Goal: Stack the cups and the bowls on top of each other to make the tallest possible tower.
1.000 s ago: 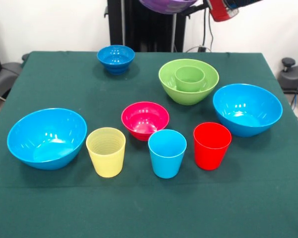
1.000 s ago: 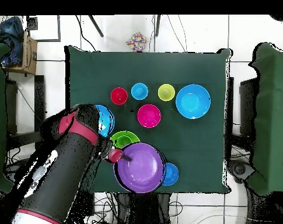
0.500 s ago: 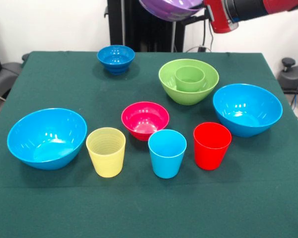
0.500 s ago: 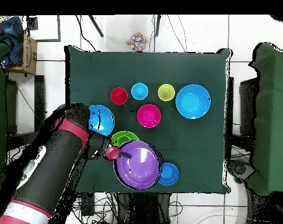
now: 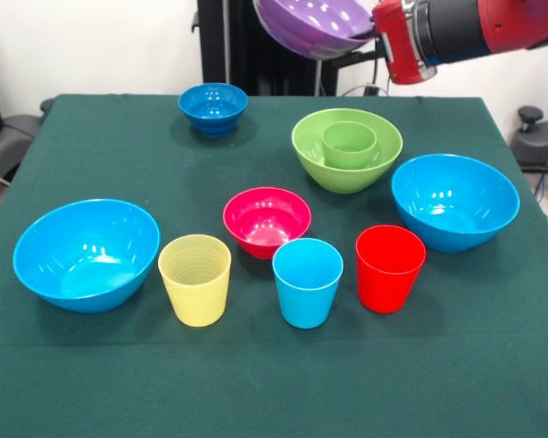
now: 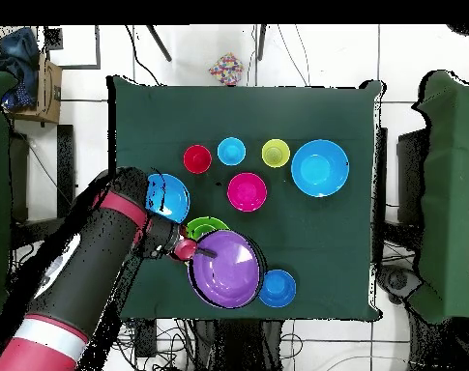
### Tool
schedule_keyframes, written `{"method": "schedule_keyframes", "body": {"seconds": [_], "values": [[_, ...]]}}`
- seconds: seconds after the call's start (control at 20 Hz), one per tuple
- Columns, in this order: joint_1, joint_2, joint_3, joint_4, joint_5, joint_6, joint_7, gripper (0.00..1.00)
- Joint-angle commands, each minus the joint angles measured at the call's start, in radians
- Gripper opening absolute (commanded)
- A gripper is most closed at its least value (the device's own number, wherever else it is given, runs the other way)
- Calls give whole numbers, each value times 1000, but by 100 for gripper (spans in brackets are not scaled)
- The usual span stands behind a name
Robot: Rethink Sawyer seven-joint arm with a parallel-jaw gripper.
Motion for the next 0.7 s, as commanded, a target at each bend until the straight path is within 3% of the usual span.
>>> {"method": "schedule_keyframes", "body": {"seconds": [0.05, 0.7], "values": [[-27, 32, 87, -67, 64, -44, 212, 0], [-25, 60, 66, -116, 95, -43, 223, 0]]}}
